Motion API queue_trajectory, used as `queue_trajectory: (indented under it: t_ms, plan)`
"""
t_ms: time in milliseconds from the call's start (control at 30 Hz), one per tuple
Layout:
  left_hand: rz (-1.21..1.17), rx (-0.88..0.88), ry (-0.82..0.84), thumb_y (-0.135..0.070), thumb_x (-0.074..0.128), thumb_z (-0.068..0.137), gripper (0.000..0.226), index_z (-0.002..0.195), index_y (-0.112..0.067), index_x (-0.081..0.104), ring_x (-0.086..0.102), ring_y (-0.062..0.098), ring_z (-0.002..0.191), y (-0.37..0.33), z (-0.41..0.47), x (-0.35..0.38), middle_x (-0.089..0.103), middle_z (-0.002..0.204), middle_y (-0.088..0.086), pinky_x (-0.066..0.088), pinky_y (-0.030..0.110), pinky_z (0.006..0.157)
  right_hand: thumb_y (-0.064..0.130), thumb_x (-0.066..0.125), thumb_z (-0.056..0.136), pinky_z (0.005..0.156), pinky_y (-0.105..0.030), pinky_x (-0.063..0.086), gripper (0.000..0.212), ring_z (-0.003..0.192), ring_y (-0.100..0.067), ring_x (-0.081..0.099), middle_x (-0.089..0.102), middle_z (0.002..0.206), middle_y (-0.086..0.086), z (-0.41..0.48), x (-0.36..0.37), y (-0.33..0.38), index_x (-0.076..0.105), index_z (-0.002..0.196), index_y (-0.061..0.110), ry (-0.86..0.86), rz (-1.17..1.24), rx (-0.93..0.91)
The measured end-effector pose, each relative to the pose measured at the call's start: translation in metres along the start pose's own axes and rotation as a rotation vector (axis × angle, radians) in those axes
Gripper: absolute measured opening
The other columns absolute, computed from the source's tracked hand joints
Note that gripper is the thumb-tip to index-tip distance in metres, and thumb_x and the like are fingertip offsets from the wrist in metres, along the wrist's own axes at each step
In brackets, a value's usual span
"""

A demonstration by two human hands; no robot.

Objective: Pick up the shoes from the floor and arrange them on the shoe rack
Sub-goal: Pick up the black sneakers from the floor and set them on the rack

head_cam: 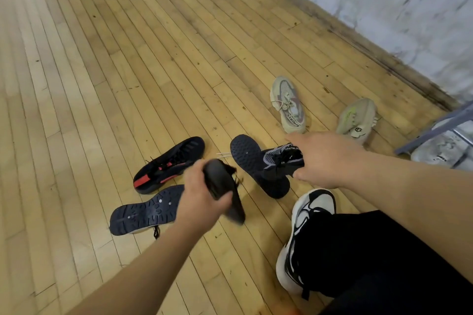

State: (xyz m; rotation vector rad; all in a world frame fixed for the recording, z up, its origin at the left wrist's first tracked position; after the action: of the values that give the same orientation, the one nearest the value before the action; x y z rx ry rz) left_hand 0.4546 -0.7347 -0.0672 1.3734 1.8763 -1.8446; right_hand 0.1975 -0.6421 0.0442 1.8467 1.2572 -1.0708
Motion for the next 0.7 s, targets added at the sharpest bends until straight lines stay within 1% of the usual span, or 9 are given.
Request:
queue_trajectory:
  t_ms: [67,167,267,367,467,533,600,633,700]
  plan:
    - [0.000,0.027,-0.088,-0.036,0.085,0.079,0.076,0.134,-0.033,0.033,0.054,0.010,0.107,-0.002,0.003,-0.023,0.039,0.132,-0.007,0.052,0.029,0.089,0.046,0.065,0.086,0.074,-0.040,0.054,0.066,0.100,-0.029,0.061,0.064,0.115,-0.003,0.001,-0.002,-0.002,0.037,0.143,0.030,-0.025,0.002,0.026]
    - [0.148,0.034,-0.036,-0.035,0.082,0.083,0.058,0.120,-0.026,0.039,0.057,0.015,0.105,0.018,-0.006,-0.024,0.040,0.132,-0.005,0.056,0.032,0.081,0.047,0.065,0.086,0.079,-0.042,0.057,0.065,0.102,-0.028,0.062,0.064,0.118,-0.002,0.001,-0.001,-0.001,0.038,0.143,0.030,-0.030,0.002,0.023]
    - [0.137,-0.055,-0.037,-0.030,0.082,0.083,0.054,0.116,-0.022,0.040,0.061,0.021,0.102,0.043,-0.019,-0.018,0.040,0.123,-0.001,0.060,0.041,0.080,0.047,0.065,0.087,0.082,-0.045,0.057,0.068,0.106,-0.029,0.063,0.064,0.122,-0.002,0.001,0.002,0.004,0.036,0.145,0.030,0.010,-0.014,-0.003]
    - [0.085,-0.137,-0.035,-0.040,0.083,0.081,0.056,0.113,-0.025,0.040,0.060,0.016,0.097,0.056,-0.028,-0.016,0.043,0.118,-0.003,0.059,0.038,0.078,0.046,0.066,0.085,0.083,-0.045,0.058,0.068,0.103,-0.028,0.064,0.065,0.120,-0.001,0.001,0.005,0.008,0.036,0.144,0.029,0.041,-0.014,-0.028]
    - [0.043,-0.141,0.013,-0.051,0.086,0.073,0.066,0.112,-0.032,0.037,0.061,0.011,0.095,0.057,-0.035,-0.010,0.051,0.112,-0.005,0.060,0.032,0.079,0.047,0.066,0.085,0.082,-0.045,0.058,0.068,0.102,-0.027,0.064,0.065,0.120,0.000,0.000,0.006,0.009,0.036,0.144,0.030,0.051,-0.025,-0.038]
    - [0.058,-0.117,0.086,-0.051,0.088,0.071,0.081,0.128,-0.034,0.033,0.060,0.009,0.104,0.052,-0.037,0.000,0.046,0.123,-0.007,0.058,0.029,0.089,0.047,0.067,0.085,0.085,-0.045,0.058,0.074,0.105,-0.028,0.064,0.065,0.124,0.000,-0.001,0.005,0.007,0.033,0.148,0.032,0.059,-0.029,-0.034]
    - [0.129,-0.096,0.176,-0.052,0.087,0.070,0.100,0.147,-0.033,0.024,0.055,0.010,0.109,0.045,-0.037,0.011,0.033,0.130,-0.009,0.056,0.029,0.093,0.047,0.067,0.085,0.087,-0.045,0.057,0.078,0.109,-0.027,0.064,0.065,0.127,0.000,-0.001,0.005,0.006,0.030,0.152,0.033,0.061,-0.031,-0.028]
    - [0.171,-0.090,0.225,-0.054,0.086,0.069,0.107,0.151,-0.035,0.019,0.054,0.012,0.110,0.043,-0.036,0.017,0.030,0.130,-0.010,0.057,0.031,0.093,0.046,0.068,0.085,0.087,-0.045,0.057,0.077,0.109,-0.027,0.063,0.065,0.127,0.000,-0.001,0.005,0.005,0.030,0.152,0.032,0.057,-0.028,-0.021]
    - [0.231,-0.098,0.348,-0.061,0.084,0.066,0.117,0.154,-0.040,0.011,0.053,0.016,0.116,0.039,-0.035,0.028,0.031,0.131,-0.009,0.057,0.036,0.096,0.045,0.068,0.085,0.083,-0.042,0.057,0.074,0.107,-0.027,0.063,0.065,0.124,0.001,0.001,0.005,0.003,0.034,0.149,0.031,0.043,-0.018,0.007]
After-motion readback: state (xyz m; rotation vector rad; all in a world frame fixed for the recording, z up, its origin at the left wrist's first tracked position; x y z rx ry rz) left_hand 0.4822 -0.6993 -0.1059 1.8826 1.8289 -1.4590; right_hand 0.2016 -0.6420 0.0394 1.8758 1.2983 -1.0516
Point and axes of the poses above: each hand's wrist, its own z-axis towards the middle knuckle, its own x-axis out of the palm, y = z × x, the point moved 4 cm from there along z, towards the middle knuckle
